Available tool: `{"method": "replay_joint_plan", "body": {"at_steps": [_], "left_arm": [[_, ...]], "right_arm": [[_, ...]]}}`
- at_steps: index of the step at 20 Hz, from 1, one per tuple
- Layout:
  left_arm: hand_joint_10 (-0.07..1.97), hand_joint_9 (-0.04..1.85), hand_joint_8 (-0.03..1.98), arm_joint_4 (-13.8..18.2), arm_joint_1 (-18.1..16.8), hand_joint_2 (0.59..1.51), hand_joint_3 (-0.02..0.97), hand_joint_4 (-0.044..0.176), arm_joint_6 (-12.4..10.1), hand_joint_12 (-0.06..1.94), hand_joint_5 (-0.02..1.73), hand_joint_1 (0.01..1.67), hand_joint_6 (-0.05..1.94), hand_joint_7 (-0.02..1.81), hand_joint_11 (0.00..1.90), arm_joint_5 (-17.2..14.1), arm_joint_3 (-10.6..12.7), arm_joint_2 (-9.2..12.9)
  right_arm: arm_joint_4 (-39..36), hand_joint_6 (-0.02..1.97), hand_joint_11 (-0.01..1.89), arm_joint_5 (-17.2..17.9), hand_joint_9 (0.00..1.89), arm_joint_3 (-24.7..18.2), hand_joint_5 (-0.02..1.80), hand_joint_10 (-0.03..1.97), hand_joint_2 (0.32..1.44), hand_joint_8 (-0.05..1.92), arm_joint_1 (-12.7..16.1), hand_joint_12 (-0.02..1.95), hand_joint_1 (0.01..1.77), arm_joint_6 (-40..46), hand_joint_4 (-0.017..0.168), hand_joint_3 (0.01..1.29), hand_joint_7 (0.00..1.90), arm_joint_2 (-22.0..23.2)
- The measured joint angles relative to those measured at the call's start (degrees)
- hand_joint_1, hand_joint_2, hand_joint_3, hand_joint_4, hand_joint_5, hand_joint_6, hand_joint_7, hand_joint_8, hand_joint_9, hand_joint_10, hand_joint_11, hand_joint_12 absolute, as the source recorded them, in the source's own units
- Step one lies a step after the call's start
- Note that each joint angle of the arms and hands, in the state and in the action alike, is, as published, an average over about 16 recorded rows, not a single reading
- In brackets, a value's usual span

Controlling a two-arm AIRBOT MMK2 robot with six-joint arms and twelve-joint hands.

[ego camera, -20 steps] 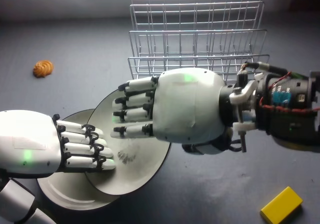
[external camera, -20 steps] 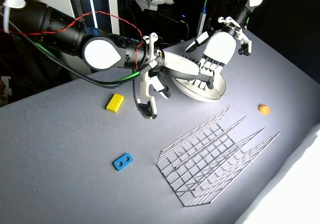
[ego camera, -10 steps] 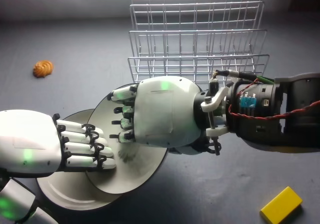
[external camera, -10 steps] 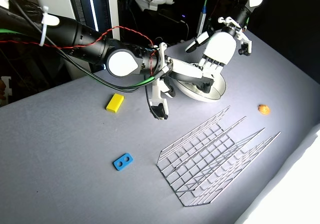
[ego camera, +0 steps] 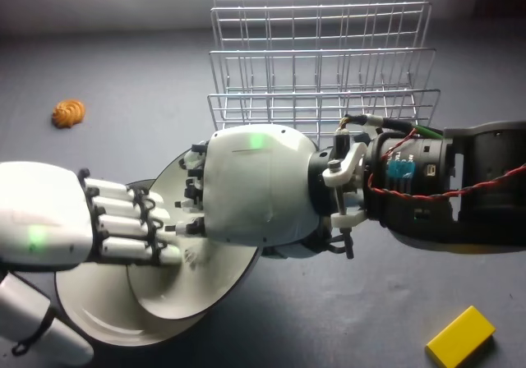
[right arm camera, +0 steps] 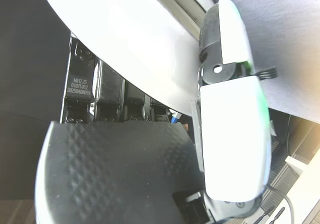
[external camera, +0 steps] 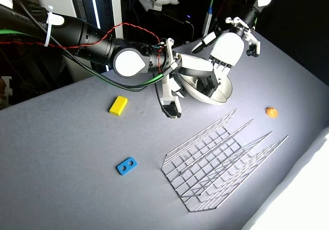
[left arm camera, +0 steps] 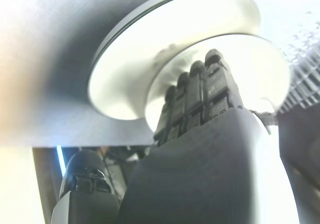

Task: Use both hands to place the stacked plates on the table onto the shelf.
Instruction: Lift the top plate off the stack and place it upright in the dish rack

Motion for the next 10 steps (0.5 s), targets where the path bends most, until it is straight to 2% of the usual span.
{"method": "replay_joint_plan", "body": {"at_steps": [5,10], "left_arm": [[0.01,0.02,0.0,-0.9,-2.6,1.096,0.016,0.001,0.0,0.01,0.02,0.01,0.01,0.02,0.02,0.2,1.5,1.8],[0.01,0.02,0.0,-1.3,-5.5,1.092,0.016,0.001,0.1,0.01,0.02,0.01,0.02,0.02,0.02,0.7,3.3,4.0]], "right_arm": [[0.9,0.87,0.7,0.1,0.92,-0.8,0.64,0.85,1.04,1.13,0.4,1.26,1.11,-0.1,-0.007,0.01,0.8,0.2],[3.3,0.95,0.7,-0.1,0.91,-2.7,0.68,0.91,1.04,1.16,1.4,1.25,1.14,-1.0,-0.008,0.01,0.85,1.2]]}}
